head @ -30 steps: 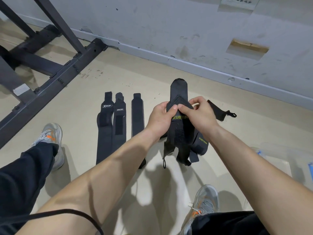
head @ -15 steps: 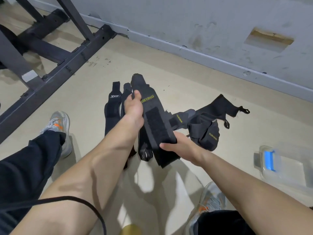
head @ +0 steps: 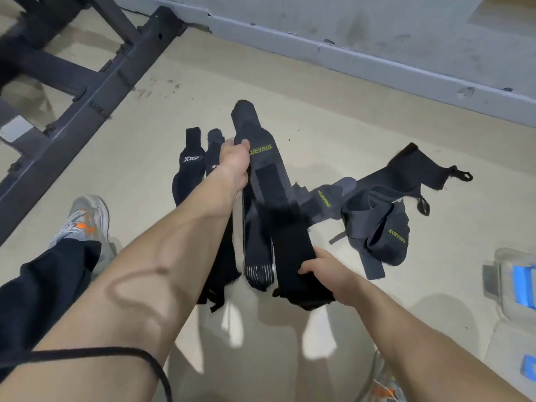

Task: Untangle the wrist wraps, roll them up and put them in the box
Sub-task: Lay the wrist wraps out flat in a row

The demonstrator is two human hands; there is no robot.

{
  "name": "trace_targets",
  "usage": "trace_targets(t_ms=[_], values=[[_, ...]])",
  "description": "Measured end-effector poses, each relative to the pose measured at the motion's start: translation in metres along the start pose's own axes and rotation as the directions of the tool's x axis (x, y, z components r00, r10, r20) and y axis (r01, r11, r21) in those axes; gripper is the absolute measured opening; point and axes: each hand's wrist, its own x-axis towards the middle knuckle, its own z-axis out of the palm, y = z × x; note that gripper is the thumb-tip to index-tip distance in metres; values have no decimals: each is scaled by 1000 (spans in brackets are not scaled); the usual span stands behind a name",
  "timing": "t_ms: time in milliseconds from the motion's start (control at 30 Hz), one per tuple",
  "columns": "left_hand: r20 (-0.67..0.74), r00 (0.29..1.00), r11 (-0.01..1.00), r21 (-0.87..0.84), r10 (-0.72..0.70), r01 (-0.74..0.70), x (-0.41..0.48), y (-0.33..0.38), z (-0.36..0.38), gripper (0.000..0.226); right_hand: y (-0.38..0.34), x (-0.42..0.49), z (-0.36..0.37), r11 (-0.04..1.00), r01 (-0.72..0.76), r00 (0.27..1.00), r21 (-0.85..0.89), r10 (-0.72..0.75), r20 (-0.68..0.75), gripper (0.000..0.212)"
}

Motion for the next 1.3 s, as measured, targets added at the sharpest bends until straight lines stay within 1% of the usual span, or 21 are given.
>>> trace_targets(t_ms=[67, 133, 233, 267, 333, 400, 467, 533, 600, 667, 733, 800, 867, 1000, 1067, 1133, 1167, 1200, 1233, 1267, 1300], values=[[31, 998, 998, 41, 51, -52, 19, 7, 19, 21, -9, 26, 0, 994, -23, 1000, 108, 24, -16, 30], [37, 994, 990, 92, 106, -109, 37, 16, 38, 30, -16, 55, 0, 979, -10, 999, 204, 20, -45, 26], [-14, 986, 909, 388, 168, -150, 60, 15, 49, 60, -21, 96, -2, 967, 33, 987, 253, 8, -159, 21], [-4, 985, 865, 479, 170, -148, 61, 5, 46, 63, -20, 106, -2, 968, 27, 984, 250, 19, -179, 23], [107, 980, 760, 619, 171, -200, 56, -33, 30, 54, -16, 118, -1, 974, -5, 983, 227, 47, -176, 24], [191, 974, 643, 732, 123, -225, 42, -83, 7, 42, -9, 120, 1, 988, 1, 979, 157, 31, -200, 31], [223, 971, 537, 811, 83, -232, 30, -125, -16, 44, 0, 117, 2, 998, 28, 975, 51, -16, -221, 44], [280, 957, 389, 876, 75, -286, 19, -155, -37, 52, 11, 112, 5, 1000, 26, 984, 4, -25, -177, 39], [357, 934, 217, 910, 23, -353, 10, -173, -53, 59, 19, 105, 8, 999, 2, 987, -36, -7, -158, 31], [404, 913, 58, 914, -54, -401, 3, -180, -63, 66, 25, 103, 9, 996, -7, 978, -85, -11, -206, 32], [414, 907, -49, 907, -82, -419, 0, -179, -68, 69, 25, 101, 13, 998, -20, 972, -53, 7, -236, 33], [414, 910, -114, 902, -41, -415, 2, -176, -74, 69, 23, 100, 19, 999, -42, 976, -1, 41, -213, 30], [392, 920, -140, 910, -23, -391, 8, -177, -79, 69, 22, 100, 24, 999, -53, 983, 5, 53, -173, 31], [350, 936, -165, 921, -38, -352, 13, -179, -84, 73, 23, 103, 34, 999, -45, 990, -20, 42, -132, 40], [337, 941, -148, 929, -43, -339, 13, -178, -84, 73, 23, 105, 37, 999, -33, 991, -28, 29, -134, 42], [339, 941, -98, 937, 13, -336, 8, -176, -82, 66, 22, 104, 37, 998, -52, 990, -47, 45, -131, 40], [358, 930, -69, 933, 85, -353, 2, -175, -80, 58, 23, 104, 36, 995, -77, 990, -62, 69, -124, 37], [397, 901, -39, 917, 173, -397, -4, -174, -77, 52, 24, 104, 35, 990, -100, 989, -102, 88, -119, 33], [452, 860, -20, 887, 237, -460, -12, -175, -73, 49, 24, 103, 32, 976, -108, 988, -187, 86, -125, 28], [509, 822, -17, 852, 255, -523, -20, -177, -69, 46, 25, 103, 29, 951, -107, 986, -291, 63, -154, 26], [560, 797, -27, 822, 228, -569, -26, -182, -65, 44, 25, 102, 24, 920, -114, 977, -375, 35, -210, 27]])
